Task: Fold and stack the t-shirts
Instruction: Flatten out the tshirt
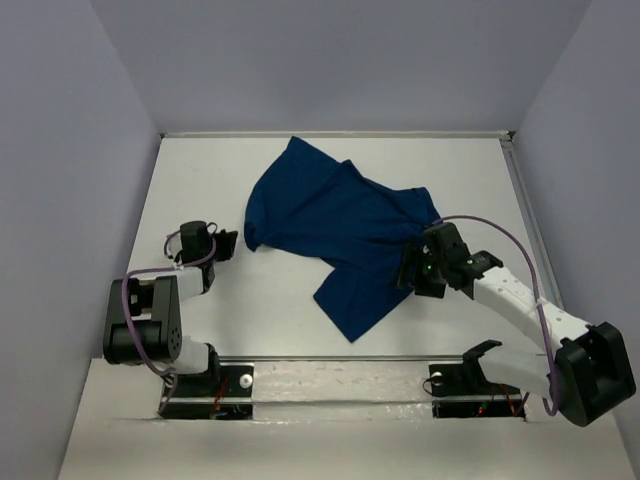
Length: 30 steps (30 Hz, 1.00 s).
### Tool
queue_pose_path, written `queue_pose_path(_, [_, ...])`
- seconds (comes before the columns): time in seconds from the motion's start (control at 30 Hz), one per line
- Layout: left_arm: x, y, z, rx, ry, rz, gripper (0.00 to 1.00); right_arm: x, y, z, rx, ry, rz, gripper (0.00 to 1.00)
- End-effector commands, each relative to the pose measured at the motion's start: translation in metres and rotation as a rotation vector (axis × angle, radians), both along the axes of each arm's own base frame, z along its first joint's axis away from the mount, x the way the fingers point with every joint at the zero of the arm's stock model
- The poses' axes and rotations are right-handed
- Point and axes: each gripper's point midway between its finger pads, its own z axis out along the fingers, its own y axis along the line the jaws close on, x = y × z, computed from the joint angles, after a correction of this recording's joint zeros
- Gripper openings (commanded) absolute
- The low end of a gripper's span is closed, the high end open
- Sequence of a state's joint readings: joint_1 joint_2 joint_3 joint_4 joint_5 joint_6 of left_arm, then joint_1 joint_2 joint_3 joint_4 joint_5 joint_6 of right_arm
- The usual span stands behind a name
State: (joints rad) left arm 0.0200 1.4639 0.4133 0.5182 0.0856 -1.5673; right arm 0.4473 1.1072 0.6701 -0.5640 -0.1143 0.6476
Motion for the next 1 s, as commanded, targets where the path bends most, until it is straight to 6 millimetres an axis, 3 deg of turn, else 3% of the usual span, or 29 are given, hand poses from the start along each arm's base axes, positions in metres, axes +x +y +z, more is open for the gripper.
queue_pose_path(0.0, [0.019,0.028,0.045,0.147,-0.108,-0.015,0.00,0.007,-0.028,-0.021,-0.152,0.018,-0.133,0.75])
queue_pose_path(0.17, [0.023,0.055,0.063,0.263,-0.133,-0.038,0.00,0.022,-0.032,-0.033,-0.163,0.027,-0.173,0.70])
queue_pose_path(0.2, [0.022,0.052,0.062,0.270,-0.128,-0.064,0.00,0.023,-0.032,-0.039,-0.175,0.043,-0.173,0.62])
queue_pose_path(0.27, [0.025,0.047,0.060,0.290,-0.113,-0.145,0.00,0.033,-0.034,-0.042,-0.173,0.045,-0.190,0.58])
queue_pose_path(0.37, [0.005,0.031,0.039,0.249,-0.045,-0.211,0.02,0.051,-0.043,-0.049,-0.202,0.039,-0.226,0.40])
queue_pose_path(0.43, [-0.005,0.022,0.034,0.211,-0.045,-0.217,0.20,0.060,-0.051,-0.054,-0.208,0.047,-0.251,0.23])
queue_pose_path(0.47, [-0.015,0.019,0.026,0.194,-0.033,-0.224,0.34,0.067,-0.055,-0.059,-0.209,0.047,-0.254,0.17])
queue_pose_path(0.5, [-0.019,0.014,0.025,0.174,-0.034,-0.236,0.39,0.076,-0.064,-0.059,-0.195,0.042,-0.282,0.03])
queue_pose_path(0.53, [-0.022,0.008,0.023,0.161,-0.031,-0.251,0.41,0.083,-0.069,-0.059,-0.193,0.033,-0.295,0.00])
queue_pose_path(0.6, [-0.029,-0.002,0.020,0.157,-0.023,-0.279,0.49,0.103,-0.090,-0.048,-0.215,-0.022,-0.326,0.00])
queue_pose_path(0.7, [-0.035,-0.016,0.016,0.152,-0.007,-0.311,0.49,0.125,-0.111,-0.019,-0.251,-0.099,-0.360,0.00])
queue_pose_path(0.83, [-0.041,-0.031,0.012,0.077,-0.010,-0.299,0.55,0.130,-0.111,0.002,-0.258,-0.125,-0.330,0.00])
queue_pose_path(0.97, [-0.042,-0.029,0.010,0.003,-0.026,-0.201,0.61,0.121,-0.109,0.000,-0.246,-0.114,-0.314,0.00])
